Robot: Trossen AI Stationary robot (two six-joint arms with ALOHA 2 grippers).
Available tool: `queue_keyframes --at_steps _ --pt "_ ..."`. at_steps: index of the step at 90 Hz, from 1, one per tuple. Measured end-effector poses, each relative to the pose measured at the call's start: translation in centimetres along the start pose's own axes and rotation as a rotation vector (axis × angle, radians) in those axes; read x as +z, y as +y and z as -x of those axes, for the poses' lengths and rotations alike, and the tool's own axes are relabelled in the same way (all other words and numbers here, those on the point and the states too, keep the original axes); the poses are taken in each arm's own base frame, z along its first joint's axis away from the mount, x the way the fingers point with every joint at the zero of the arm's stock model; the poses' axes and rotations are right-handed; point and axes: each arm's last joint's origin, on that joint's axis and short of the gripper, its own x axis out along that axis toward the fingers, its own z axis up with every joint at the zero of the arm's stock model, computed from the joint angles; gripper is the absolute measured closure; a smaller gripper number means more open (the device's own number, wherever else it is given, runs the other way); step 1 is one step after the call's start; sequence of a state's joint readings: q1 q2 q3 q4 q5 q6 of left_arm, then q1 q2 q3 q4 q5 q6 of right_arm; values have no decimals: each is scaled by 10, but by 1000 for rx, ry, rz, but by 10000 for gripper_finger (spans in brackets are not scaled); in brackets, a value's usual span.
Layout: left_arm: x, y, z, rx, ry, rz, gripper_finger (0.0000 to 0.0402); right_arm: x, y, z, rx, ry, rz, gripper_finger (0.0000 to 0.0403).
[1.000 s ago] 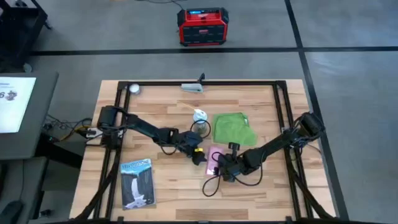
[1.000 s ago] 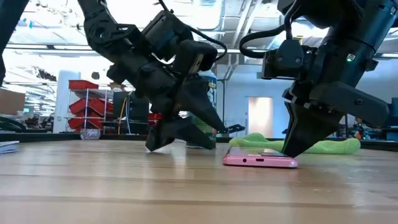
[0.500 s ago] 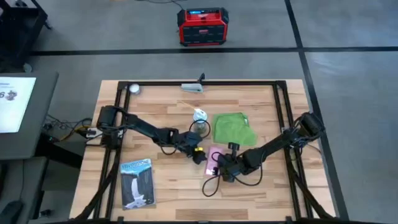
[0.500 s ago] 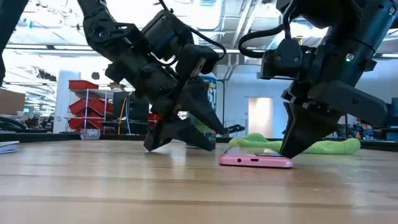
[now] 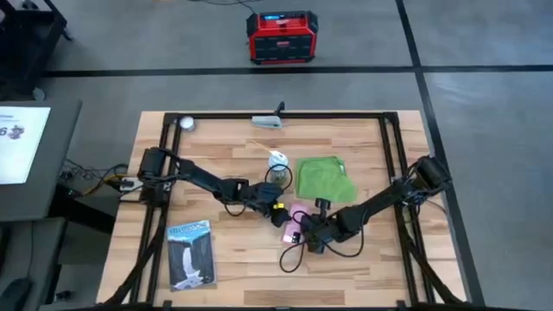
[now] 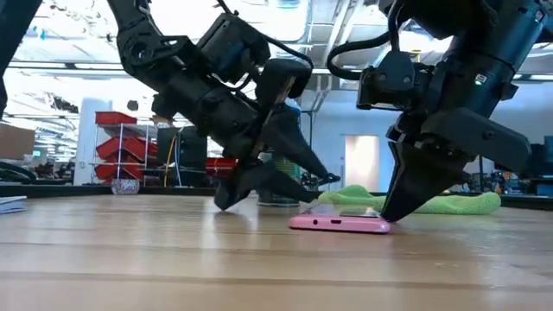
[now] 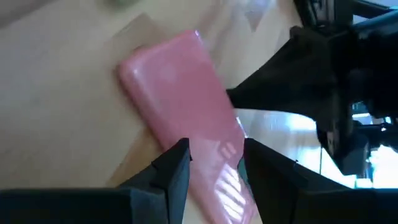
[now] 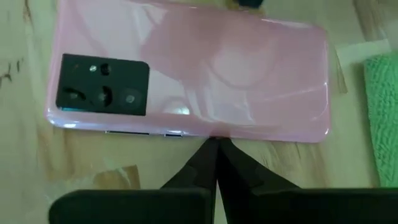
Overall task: Apply microfiber cloth
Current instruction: Spray the pink cellphone using the spray bottle
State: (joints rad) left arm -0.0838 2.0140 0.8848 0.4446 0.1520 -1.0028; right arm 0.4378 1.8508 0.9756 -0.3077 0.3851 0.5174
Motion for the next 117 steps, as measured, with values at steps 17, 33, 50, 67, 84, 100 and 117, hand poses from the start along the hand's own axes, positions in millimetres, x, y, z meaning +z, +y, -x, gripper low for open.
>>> queue_keyframes --at_steps 17,33,50,67,84,100,117 --pt "-3 0 0 21 26 -18 271 0 0 0 3 1 1 403" --pt "-1 -2 9 45 63 -3 271 0 0 0 -1 4 -4 403" --pt "2 -6 22 71 71 -6 267 -1 1 1 -7 2 1 403" --pt "2 -6 22 71 69 2 246 -1 1 1 -5 -1 1 403" --pt "3 -8 22 53 58 -7 233 0 1 1 -4 -3 6 403" --pt "4 -8 22 46 51 -10 232 1 0 0 0 -3 -1 403" --pt "4 -9 21 43 47 -15 232 3 -2 -1 3 -10 2 403"
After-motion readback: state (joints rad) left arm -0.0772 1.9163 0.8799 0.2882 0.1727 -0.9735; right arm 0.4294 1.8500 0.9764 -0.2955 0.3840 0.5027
